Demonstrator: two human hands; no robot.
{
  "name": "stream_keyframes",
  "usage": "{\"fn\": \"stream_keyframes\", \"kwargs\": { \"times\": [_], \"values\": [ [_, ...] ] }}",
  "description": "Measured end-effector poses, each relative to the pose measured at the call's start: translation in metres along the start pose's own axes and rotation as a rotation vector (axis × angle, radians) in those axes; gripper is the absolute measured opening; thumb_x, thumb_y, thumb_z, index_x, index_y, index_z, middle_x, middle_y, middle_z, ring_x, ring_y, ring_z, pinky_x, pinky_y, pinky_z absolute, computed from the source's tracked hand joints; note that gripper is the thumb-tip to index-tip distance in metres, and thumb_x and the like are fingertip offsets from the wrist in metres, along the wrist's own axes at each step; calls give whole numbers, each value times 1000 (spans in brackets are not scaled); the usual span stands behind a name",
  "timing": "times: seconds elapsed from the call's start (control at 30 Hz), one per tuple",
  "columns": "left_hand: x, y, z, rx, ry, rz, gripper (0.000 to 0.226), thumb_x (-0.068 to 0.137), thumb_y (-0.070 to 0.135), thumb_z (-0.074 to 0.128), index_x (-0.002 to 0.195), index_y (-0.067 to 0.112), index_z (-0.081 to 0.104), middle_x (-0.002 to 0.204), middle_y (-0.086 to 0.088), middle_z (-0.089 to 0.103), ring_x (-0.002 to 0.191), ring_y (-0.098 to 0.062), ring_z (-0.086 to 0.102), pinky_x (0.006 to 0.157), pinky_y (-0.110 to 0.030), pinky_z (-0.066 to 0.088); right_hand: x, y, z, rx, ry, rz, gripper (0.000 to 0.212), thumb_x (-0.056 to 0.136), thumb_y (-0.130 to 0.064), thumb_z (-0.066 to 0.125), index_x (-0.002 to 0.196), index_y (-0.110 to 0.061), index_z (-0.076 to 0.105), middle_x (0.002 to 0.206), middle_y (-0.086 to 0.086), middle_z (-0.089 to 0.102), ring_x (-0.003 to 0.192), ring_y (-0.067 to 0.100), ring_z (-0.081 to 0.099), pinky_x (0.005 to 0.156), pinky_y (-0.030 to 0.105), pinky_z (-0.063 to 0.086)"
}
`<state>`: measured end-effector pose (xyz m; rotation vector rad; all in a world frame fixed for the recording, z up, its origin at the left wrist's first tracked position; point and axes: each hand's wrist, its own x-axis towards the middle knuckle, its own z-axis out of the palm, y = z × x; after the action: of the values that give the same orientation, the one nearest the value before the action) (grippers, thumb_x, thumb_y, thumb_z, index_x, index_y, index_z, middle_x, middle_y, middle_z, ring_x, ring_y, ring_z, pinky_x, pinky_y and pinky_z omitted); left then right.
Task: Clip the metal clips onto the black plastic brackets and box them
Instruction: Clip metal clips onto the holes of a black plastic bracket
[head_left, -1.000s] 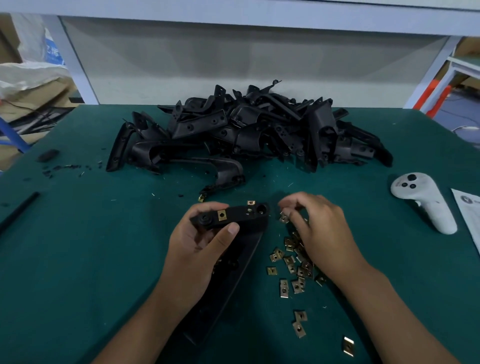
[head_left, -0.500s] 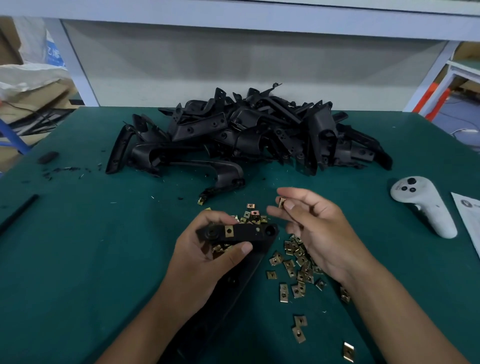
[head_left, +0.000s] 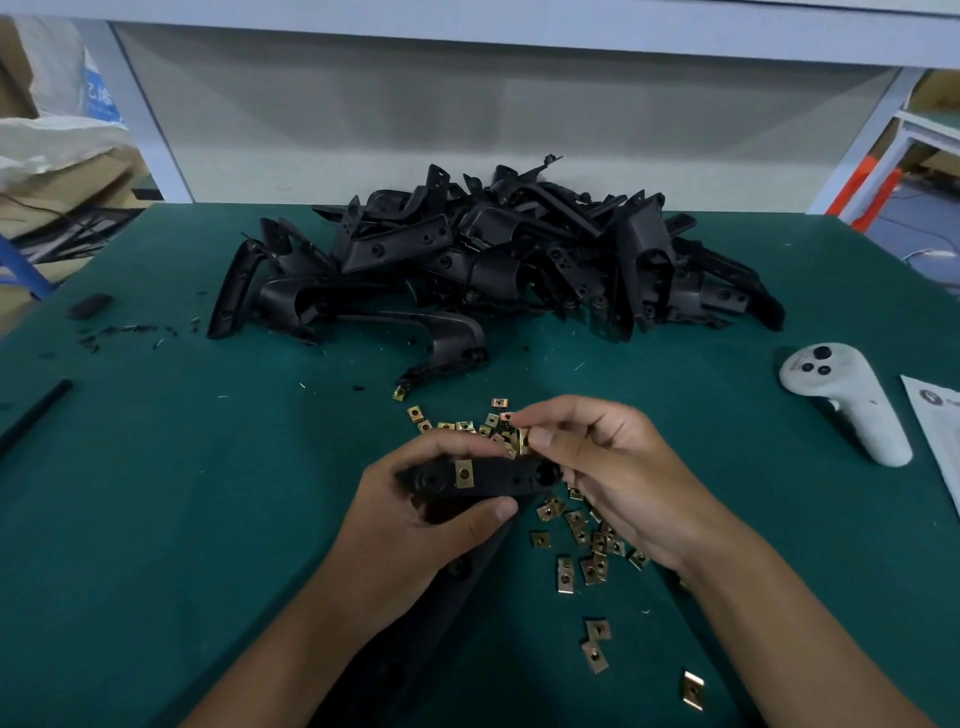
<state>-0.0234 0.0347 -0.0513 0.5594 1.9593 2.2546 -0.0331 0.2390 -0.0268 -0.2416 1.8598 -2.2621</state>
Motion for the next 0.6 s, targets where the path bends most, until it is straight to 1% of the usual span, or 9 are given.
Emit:
{"fn": "stream_keyframes", "kwargs": {
  "times": [0.07, 0.13, 0.23, 0.37, 0.47, 0.53, 0.6],
  "values": [
    [0, 0, 1, 4, -20, 1, 28, 74, 15, 88, 97, 21, 74, 88, 4, 74, 84, -9, 70, 76, -16, 53, 0, 1, 1, -55, -8, 8, 14, 87, -23, 73, 98, -27, 81, 81, -15, 72, 81, -2, 66, 75, 13, 50],
    [0, 0, 2, -26, -8, -15, 28, 71, 10, 88, 93, 21, 75, 84, 4, 73, 81, -9, 70, 74, -17, 53, 0, 2, 0, -82, -16, 16, 14, 85, -27, 77, 98, -27, 81, 84, -13, 72, 86, 0, 66, 80, 15, 51],
    [0, 0, 3, -25, 8, -2, 25, 69, 19, 88, 91, 24, 75, 86, 2, 74, 83, -11, 70, 76, -19, 54, 0, 3, 0, -78, -31, 25, 19, 81, -32, 78, 98, -25, 81, 85, -11, 73, 87, 3, 67, 79, 17, 52],
    [0, 0, 2, -14, 13, 21, 26, 72, 25, 88, 94, 28, 75, 90, 3, 75, 86, -10, 71, 77, -18, 54, 0, 2, -2, -74, -21, 35, 20, 80, -33, 78, 98, -25, 81, 84, -9, 74, 84, 6, 68, 77, 19, 55],
    [0, -1, 1, -1, 12, 14, 30, 72, 38, 89, 96, 29, 75, 93, 2, 75, 88, -11, 72, 78, -18, 54, 1, 1, -3, -130, -8, 30, 16, 80, -33, 80, 95, -28, 81, 80, -11, 73, 81, 6, 67, 77, 21, 55],
    [-1, -2, 1, 4, 14, 12, 30, 72, 40, 89, 97, 29, 75, 94, 1, 75, 89, -13, 72, 79, -19, 54, 0, 1, -4, -167, -4, 19, 12, 82, -31, 79, 93, -29, 81, 80, -11, 73, 81, 5, 68, 77, 20, 54],
    [-1, -2, 1, 4, 8, 14, 30, 73, 36, 90, 98, 27, 75, 96, -1, 76, 91, -15, 72, 81, -20, 54, -2, -1, -5, -220, -5, -3, 12, 82, -32, 77, 93, -28, 81, 82, -10, 74, 83, 5, 69, 78, 17, 54]
  ]
}}
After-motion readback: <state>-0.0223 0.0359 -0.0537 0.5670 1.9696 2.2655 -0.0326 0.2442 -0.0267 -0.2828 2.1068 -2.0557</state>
